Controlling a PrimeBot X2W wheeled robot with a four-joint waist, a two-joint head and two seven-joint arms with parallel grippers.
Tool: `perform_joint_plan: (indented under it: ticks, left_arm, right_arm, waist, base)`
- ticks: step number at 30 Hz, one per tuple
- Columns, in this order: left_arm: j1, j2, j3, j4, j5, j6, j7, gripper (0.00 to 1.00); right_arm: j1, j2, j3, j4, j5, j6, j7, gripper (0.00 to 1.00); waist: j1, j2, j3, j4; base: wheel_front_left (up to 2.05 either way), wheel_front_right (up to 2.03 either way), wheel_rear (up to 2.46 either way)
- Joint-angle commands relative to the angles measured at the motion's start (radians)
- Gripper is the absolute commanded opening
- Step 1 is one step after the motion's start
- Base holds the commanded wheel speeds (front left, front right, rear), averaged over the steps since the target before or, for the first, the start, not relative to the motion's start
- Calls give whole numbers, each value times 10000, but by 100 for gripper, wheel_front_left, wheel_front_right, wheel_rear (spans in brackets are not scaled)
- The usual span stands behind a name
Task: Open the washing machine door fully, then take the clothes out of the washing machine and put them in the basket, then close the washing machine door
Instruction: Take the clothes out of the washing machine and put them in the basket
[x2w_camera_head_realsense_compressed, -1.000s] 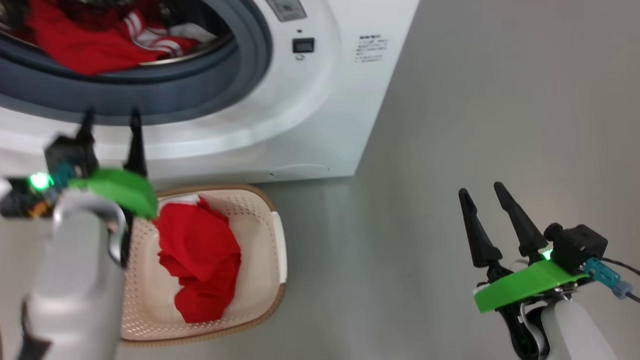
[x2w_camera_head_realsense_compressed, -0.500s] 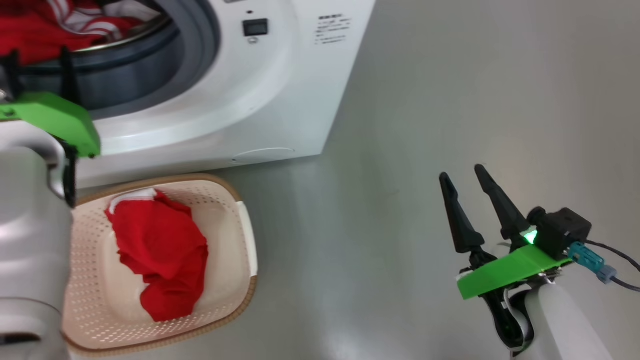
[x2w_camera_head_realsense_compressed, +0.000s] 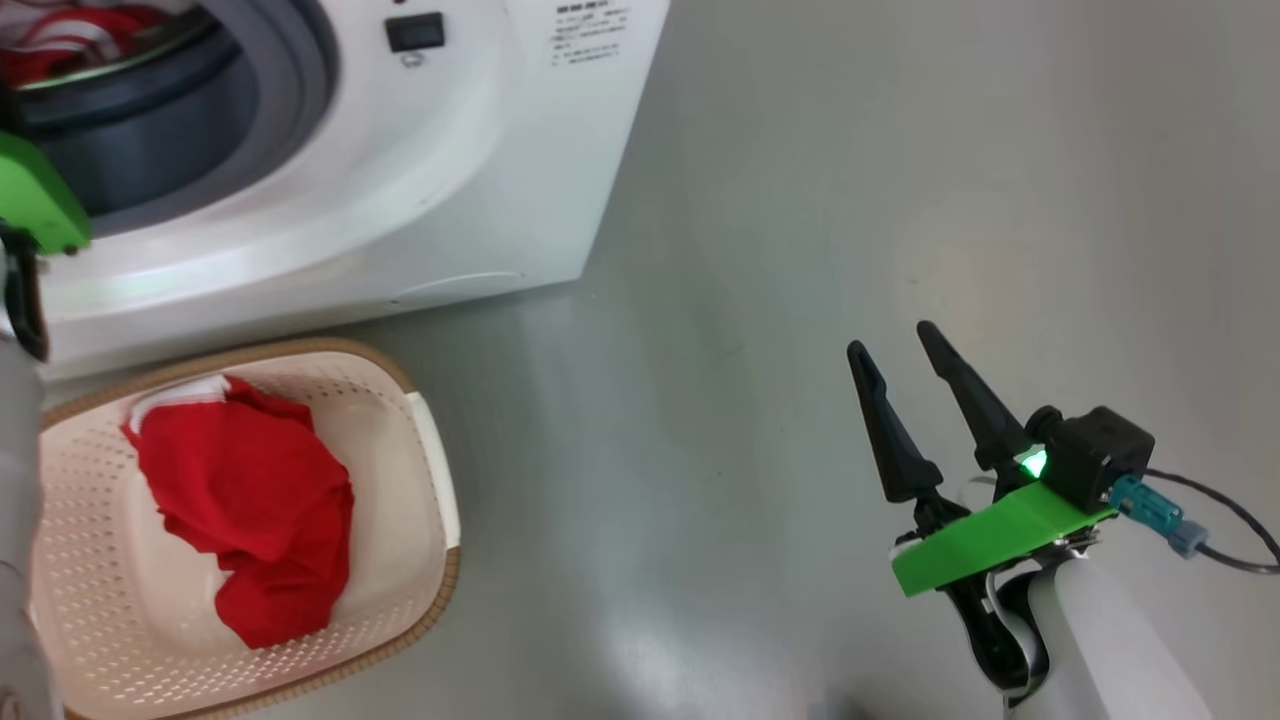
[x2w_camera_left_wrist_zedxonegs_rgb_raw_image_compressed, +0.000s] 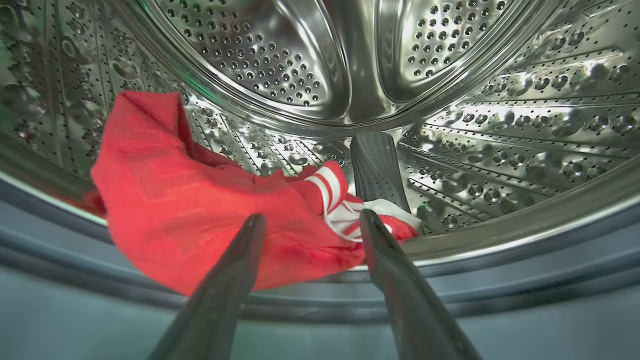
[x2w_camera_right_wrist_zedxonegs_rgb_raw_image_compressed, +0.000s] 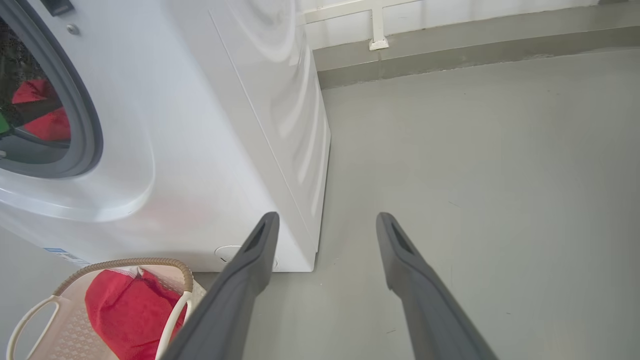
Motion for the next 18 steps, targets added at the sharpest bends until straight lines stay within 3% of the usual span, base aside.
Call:
perform_joint_plan:
  ticks: [1, 17, 18]
  left_arm:
    - [-264, 536, 83, -112, -36, 118, 37, 100]
    - [-630, 1132, -8, 120, -161, 893, 496, 100]
    - [-637, 1154, 3, 125, -188, 938, 509, 93]
  right_arm:
    - [-135, 30, 211, -228, 72, 16, -118, 100]
    - [-270, 232, 390, -297, 141, 16, -118, 100]
    - [-261, 235, 381, -307, 138, 16, -118, 100]
  waist:
    - [0, 0, 245, -184]
    - [0, 0, 615, -732]
    - [0, 0, 628, -741]
  base:
    - [0, 0, 0]
    - [0, 0, 0]
    - [0, 0, 0]
